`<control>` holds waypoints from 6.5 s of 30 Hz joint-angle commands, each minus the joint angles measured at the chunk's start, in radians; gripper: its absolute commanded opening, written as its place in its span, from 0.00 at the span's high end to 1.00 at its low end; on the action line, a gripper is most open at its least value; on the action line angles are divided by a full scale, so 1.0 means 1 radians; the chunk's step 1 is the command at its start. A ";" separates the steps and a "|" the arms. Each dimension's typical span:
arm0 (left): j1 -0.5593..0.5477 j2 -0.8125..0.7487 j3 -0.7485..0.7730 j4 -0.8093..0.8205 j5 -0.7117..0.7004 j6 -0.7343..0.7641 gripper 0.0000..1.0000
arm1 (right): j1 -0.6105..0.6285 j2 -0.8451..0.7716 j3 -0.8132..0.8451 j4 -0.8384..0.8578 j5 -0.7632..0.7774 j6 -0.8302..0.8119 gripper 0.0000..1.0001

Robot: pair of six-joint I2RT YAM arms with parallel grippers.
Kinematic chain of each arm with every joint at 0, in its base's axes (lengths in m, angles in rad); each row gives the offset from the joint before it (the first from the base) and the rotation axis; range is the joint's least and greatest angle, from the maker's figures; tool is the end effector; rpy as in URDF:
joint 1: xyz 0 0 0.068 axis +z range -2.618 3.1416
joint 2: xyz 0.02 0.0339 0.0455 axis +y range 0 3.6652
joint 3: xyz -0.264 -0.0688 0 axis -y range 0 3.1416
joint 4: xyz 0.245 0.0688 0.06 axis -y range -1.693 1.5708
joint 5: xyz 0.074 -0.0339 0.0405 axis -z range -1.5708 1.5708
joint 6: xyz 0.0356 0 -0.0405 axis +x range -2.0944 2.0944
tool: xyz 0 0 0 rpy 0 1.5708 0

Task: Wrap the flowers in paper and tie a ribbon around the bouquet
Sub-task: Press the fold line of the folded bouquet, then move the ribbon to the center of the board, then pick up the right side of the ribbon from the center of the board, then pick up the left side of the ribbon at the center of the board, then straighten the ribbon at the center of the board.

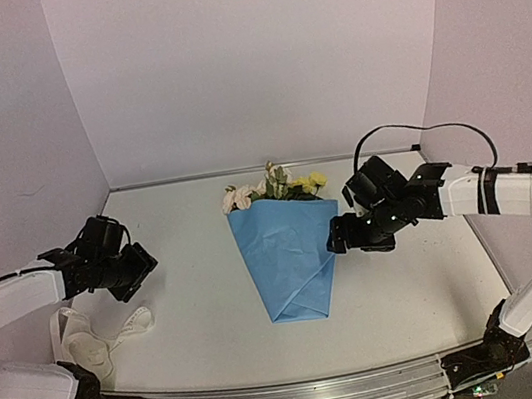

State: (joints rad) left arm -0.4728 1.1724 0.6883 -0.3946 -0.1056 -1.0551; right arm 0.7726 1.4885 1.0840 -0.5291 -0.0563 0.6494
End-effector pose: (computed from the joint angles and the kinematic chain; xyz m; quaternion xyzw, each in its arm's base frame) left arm 0.2084 -0.1024 0.2117 -0.2868 0.8947 -0.1985 0.2789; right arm 0.2222 0.2194 0.2473 -0.0672 0.9470 0.2246 0.2198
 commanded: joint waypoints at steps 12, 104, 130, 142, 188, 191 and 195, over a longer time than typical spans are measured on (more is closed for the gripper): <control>-0.151 0.032 -0.108 -0.130 -0.215 -0.140 0.35 | 0.023 -0.127 -0.125 0.063 0.038 0.029 0.24; -0.379 -0.161 -0.196 -0.183 -0.100 -0.411 0.11 | 0.347 0.946 0.939 -0.246 0.047 -0.352 0.49; -0.190 -0.240 -0.193 -0.299 -0.105 -0.438 0.23 | 0.345 0.785 0.915 -0.250 0.093 -0.230 0.92; -0.190 -0.267 -0.198 -0.408 -0.053 -0.625 0.25 | 0.343 0.698 0.870 -0.250 0.189 -0.195 1.00; 0.098 -0.068 0.050 -0.207 -0.612 0.032 1.00 | -0.159 -0.559 -0.210 -0.498 0.883 0.119 1.00; 0.098 -0.067 0.027 -0.172 -0.566 0.066 1.00 | -0.193 -0.552 -0.224 -0.512 0.887 0.122 1.00; 0.098 -0.064 -0.007 -0.164 -0.528 0.070 1.00 | -0.235 -0.507 -0.230 -0.519 0.891 0.117 1.00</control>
State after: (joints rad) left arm -0.3838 1.1248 0.7142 -0.5780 -0.6370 -1.0261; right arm 0.5814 0.9450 0.8728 -0.9927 0.7528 0.7489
